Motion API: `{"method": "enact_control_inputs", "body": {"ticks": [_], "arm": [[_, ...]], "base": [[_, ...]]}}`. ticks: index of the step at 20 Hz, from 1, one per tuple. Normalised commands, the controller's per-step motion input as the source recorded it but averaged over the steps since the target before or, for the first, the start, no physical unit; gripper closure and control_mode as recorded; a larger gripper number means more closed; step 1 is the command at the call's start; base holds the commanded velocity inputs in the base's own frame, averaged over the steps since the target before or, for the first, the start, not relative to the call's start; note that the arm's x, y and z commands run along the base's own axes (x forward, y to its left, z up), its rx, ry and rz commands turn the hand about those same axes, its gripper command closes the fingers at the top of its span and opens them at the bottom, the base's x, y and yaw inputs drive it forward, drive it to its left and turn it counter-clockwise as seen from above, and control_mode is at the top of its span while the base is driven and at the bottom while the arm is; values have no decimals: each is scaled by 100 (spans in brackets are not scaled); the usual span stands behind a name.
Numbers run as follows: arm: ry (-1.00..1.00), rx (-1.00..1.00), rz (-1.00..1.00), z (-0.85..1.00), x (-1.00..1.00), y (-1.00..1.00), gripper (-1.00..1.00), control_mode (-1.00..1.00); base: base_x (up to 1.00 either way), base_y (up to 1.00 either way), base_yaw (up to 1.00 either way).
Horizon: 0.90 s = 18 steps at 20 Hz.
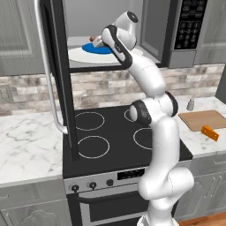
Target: Retrieve the reheated potato from the microwave, then place the potato, cheese, and condiment on the cutting board.
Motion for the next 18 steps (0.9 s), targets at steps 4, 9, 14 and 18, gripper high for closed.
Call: {"method": "enact_control_inputs", "body": {"ticks": [4, 9, 14, 18], "arm": [[0, 0, 0, 24, -27, 0, 100, -100], [2, 0, 0, 29, -41, -1, 100, -100], [0, 0, 0, 21, -57, -16, 100, -100], [0, 0, 0, 14, -71, -28, 100, -100]], "base": [[0, 0, 0], [0, 0, 0], [0, 0, 0], [0, 0, 0]]}}
